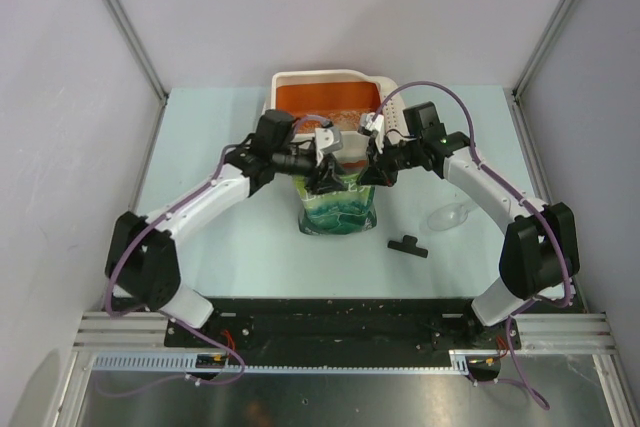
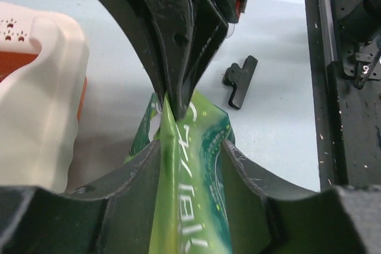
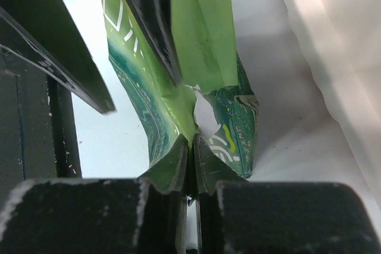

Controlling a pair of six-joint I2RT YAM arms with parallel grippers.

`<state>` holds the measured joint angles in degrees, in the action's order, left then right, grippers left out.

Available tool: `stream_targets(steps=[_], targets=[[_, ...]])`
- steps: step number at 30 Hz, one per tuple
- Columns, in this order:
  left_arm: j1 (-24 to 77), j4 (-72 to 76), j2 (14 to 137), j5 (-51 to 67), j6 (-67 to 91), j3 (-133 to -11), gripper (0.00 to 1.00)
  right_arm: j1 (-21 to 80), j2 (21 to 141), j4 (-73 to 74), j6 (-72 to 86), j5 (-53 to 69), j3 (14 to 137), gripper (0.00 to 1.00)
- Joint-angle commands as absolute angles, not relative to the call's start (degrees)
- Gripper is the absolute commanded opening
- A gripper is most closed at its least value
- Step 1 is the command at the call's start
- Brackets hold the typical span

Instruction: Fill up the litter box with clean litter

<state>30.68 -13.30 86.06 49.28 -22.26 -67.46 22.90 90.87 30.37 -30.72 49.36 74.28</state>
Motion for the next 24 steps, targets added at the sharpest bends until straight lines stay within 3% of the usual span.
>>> stream_targets(steps=[1, 4, 8, 12, 13, 14, 16, 17, 20, 24], targets=[[32.87, -9.32, 90.60, 48.34, -20.30, -72.15, 0.47, 21.71, 90.26, 26.81, -28.04, 50.45, 75.15, 0.00], [33.31, -8.79, 92.28, 47.90, -19.78, -72.86, 0.43, 21.71, 90.18, 26.72, -27.86, 50.54, 75.15, 0.00], [33.57, -8.35, 92.99, 46.68, -19.51, -72.51, 0.22, 21.45, 90.26, 27.51, -27.95, 50.71, 75.15, 0.00], [33.57, -7.82, 93.16, 45.27, -19.60, -71.55, 0.08, 21.09, 89.74, 28.30, -28.56, 50.54, 75.15, 0.01], [33.57, -7.74, 93.16, 45.26, -19.60, -71.46, 0.05, 21.01, 89.30, 28.56, -28.91, 50.19, 75.15, 0.05], [33.57, -7.47, 93.16, 45.09, -19.34, -71.37, 0.01, 20.05, 88.77, 30.57, -29.53, 49.92, 75.84, 0.17], [33.57, -7.38, 93.16, 45.17, -18.90, -71.45, 0.00, 18.20, 88.07, 34.78, -32.16, 50.62, 77.69, 0.28], [33.57, -7.12, 93.25, 45.18, -18.11, -71.54, 0.00, 15.84, 87.98, 39.76, -32.69, 51.06, 79.70, 0.39], [33.66, -6.86, 93.87, 45.61, -17.14, -72.24, 0.00, 12.23, 87.98, 50.83, -37.51, 51.94, 81.91, 0.47], [33.58, -6.86, 94.66, 45.79, -16.35, -72.69, 0.00, 7.82, 86.31, 62.64, -49.89, 48.72, 79.73, 0.50]])
